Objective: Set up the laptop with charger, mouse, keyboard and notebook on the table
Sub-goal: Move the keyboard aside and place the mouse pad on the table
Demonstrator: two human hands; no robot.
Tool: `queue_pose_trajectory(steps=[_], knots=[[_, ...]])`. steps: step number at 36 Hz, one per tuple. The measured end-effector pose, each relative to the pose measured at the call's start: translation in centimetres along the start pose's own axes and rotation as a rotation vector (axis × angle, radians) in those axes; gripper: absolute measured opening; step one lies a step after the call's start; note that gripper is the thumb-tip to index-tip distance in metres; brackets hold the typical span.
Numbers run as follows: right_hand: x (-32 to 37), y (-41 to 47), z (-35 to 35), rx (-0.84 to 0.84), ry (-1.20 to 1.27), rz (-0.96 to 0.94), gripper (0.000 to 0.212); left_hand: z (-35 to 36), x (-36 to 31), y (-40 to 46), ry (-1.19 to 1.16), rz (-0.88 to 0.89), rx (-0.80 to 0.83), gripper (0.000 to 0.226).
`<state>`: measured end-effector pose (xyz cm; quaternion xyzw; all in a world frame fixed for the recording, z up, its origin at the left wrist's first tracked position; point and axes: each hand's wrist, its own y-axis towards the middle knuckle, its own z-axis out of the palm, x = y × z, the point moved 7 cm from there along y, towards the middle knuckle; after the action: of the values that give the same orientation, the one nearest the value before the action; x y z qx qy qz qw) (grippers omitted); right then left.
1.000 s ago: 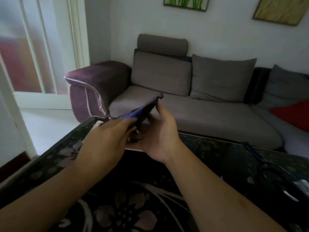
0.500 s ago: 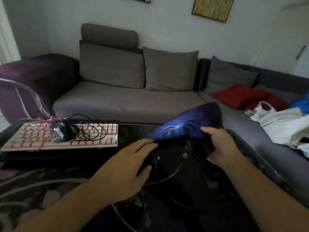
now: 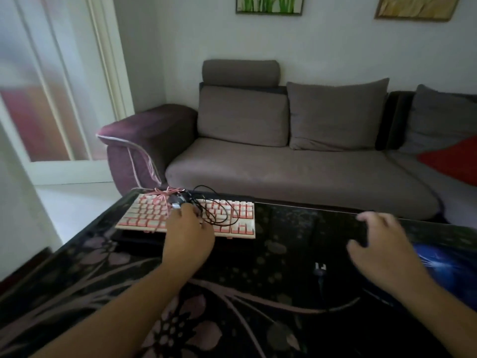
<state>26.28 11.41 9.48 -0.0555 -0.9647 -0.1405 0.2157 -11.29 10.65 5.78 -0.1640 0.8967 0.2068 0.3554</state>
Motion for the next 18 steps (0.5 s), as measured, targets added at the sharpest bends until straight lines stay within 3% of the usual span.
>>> queue_pose_trajectory(steps=[3,6,8,10,14,18], knots=[[8.8,0.1,5.0,0.206,0.162,-0.18,0.071,-1.4,2.8,3.8,-0.068,-0.186,-0.076,0.047],[17.4,0.6,10.0,0.339,0.166,-0.376,0.106,-0.7,5.6,7.0,-0.206,-0.339,0.002,0.048],[22.1,1.6,13.7,0.422,0.204,-0.405,0.119,0.4,7.4,8.9,-0.141,-0.316,0.085,0.051],[25.6,2.7,16.6,0.473,0.253,-0.376,0.124,1.5,8.2,10.0,0.025,-0.202,0.179,0.038],[29.4,5.1,20.7,0.512,0.202,-0.337,0.109,1.5,8.7,9.5,-0.011,-0.081,0.222,0.04],[30.5,4.9,21.6,0.417,-0.025,-0.462,0.061,-1.4,8.6,8.0,-0.37,-0.179,0.129,0.031]])
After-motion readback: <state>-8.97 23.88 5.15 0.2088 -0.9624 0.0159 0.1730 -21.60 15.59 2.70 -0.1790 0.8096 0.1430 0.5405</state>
